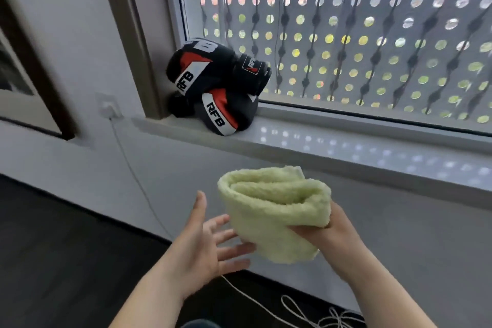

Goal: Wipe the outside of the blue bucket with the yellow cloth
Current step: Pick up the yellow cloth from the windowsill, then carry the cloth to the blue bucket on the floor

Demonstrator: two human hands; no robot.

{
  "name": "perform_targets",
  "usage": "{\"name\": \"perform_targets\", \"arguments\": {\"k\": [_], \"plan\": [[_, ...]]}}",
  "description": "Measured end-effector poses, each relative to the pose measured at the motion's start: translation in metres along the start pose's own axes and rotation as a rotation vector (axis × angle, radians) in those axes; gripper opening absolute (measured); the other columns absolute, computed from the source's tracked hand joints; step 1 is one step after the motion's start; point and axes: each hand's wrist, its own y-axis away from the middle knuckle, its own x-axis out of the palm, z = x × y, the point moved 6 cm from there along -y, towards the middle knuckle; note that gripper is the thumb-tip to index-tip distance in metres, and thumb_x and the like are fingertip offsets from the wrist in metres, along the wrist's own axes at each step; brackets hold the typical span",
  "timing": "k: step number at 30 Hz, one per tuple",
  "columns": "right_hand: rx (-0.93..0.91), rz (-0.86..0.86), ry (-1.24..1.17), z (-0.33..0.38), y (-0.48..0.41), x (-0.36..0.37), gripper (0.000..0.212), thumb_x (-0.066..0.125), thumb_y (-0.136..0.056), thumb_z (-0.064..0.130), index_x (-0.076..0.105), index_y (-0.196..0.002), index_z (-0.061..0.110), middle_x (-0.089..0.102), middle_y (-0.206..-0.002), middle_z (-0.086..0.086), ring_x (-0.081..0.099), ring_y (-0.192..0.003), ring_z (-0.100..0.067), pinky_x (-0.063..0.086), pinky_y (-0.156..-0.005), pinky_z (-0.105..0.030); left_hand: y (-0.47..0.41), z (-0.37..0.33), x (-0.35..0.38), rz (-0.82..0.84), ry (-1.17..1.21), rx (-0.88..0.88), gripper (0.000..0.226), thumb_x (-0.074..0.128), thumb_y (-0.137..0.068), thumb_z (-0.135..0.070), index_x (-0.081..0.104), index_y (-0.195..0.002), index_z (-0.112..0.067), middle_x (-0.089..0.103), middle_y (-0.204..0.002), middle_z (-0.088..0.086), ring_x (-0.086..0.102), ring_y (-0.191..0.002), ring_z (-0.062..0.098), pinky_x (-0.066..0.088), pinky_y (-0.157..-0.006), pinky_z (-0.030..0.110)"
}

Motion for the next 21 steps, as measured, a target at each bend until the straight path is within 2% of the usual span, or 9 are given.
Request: {"name": "perform_targets", "arguments": {"k": [3, 5, 8, 10, 12, 14, 16, 18, 21], "plan": [[0.009, 0.026, 0.047, -0.008, 0.039, 0.046, 0.028, 0.068, -0.061, 0.013, 0.063, -0.086, 0.026, 0.072, -0.084, 0.013, 0.066, -0.08, -0.007, 0.051, -0.064, -0.018, 0.026, 0.021, -0.02, 0.068, 0.08, -0.073, 0.048, 0.051, -0.081, -0.047, 0.062, -0.108, -0.008, 0.067, -0.11, 0.018, 0.065, -0.097, 0.033, 0.057, -0.077, 0.042], [0.038, 0.013, 0.103, -0.011, 0.065, 0.066, 0.026, 0.071, -0.059, 0.016, 0.064, -0.08, 0.03, 0.07, -0.08, 0.013, 0.064, -0.074, -0.004, 0.05, -0.064, -0.018, 0.04, 0.032, -0.023, 0.125, 0.041, -0.029, 0.022, 0.05, -0.087, -0.018, 0.071, -0.09, -0.011, 0.073, -0.095, 0.01, 0.069, -0.088, 0.021, 0.058, -0.073, 0.032], [0.062, -0.045, 0.137, -0.011, 0.101, 0.086, 0.026, 0.073, -0.051, 0.031, 0.063, -0.075, 0.034, 0.067, -0.072, 0.015, 0.06, -0.067, -0.001, 0.048, -0.06, -0.016, 0.051, 0.042, -0.027, 0.135, 0.042, 0.002, 0.051, 0.035, -0.089, 0.0, 0.063, -0.048, -0.012, 0.062, -0.043, -0.002, 0.058, -0.04, 0.009, 0.047, -0.041, 0.015], [0.068, -0.151, 0.137, -0.011, 0.12, 0.09, 0.026, 0.071, -0.046, 0.038, 0.065, -0.071, 0.032, 0.067, -0.069, 0.016, 0.059, -0.064, 0.001, 0.047, -0.058, -0.014, 0.06, 0.051, -0.031, 0.125, -0.029, 0.029, 0.053, 0.033, -0.086, 0.004, 0.059, -0.043, -0.01, 0.055, -0.036, -0.001, 0.052, -0.032, 0.009, 0.042, -0.034, 0.013], [0.064, -0.324, 0.071, -0.014, 0.137, 0.087, 0.026, 0.067, -0.047, 0.042, 0.066, -0.068, 0.027, 0.069, -0.069, 0.019, 0.061, -0.064, 0.004, 0.045, -0.055, -0.01, 0.068, 0.059, -0.025, 0.164, -0.02, 0.056, 0.04, 0.043, -0.08, 0.005, 0.068, -0.051, -0.008, 0.065, -0.049, 0.003, 0.063, -0.045, 0.011, 0.05, -0.043, 0.017], [0.083, -0.492, -0.019, -0.021, 0.153, 0.085, 0.018, 0.065, -0.057, 0.04, 0.069, -0.072, 0.03, 0.07, -0.073, 0.022, 0.062, -0.071, 0.005, 0.046, -0.057, -0.01, 0.081, 0.064, -0.016, 0.201, 0.032, 0.117, 0.02, 0.058, -0.059, -0.002, 0.072, -0.073, -0.006, 0.073, -0.071, 0.008, 0.07, -0.065, 0.017, 0.056, -0.056, 0.024], [0.132, -0.612, -0.089, -0.027, 0.165, 0.083, 0.012, 0.062, -0.074, 0.024, 0.069, -0.074, 0.035, 0.07, -0.076, 0.023, 0.061, -0.073, 0.007, 0.044, -0.062, -0.016, 0.089, 0.068, -0.012, 0.206, 0.066, 0.167, 0.037, 0.059, -0.051, -0.002, 0.071, -0.085, -0.01, 0.074, -0.078, 0.008, 0.07, -0.07, 0.019, 0.057, -0.059, 0.026], [0.175, -0.654, -0.122, -0.028, 0.174, 0.08, 0.022, 0.056, -0.081, 0.019, 0.068, -0.074, 0.036, 0.069, -0.076, 0.026, 0.06, -0.073, 0.009, 0.041, -0.064, -0.018, 0.094, 0.072, -0.006, 0.205, -0.041, 0.22, 0.038, 0.051, -0.061, 0.004, 0.071, -0.088, -0.015, 0.075, -0.076, 0.004, 0.069, -0.069, 0.015, 0.055, -0.057, 0.022], [0.214, -0.689, -0.16, -0.021, 0.188, 0.075, 0.018, 0.057, -0.08, 0.026, 0.069, -0.072, 0.037, 0.068, -0.073, 0.026, 0.06, -0.07, 0.01, 0.045, -0.051, -0.01, 0.113, 0.082, 0.004, 0.207, -0.304, 0.269, 0.042, 0.041, -0.076, 0.007, 0.072, -0.083, -0.02, 0.073, -0.068, -0.004, 0.064, -0.061, 0.008, 0.05, -0.053, 0.017]]}}
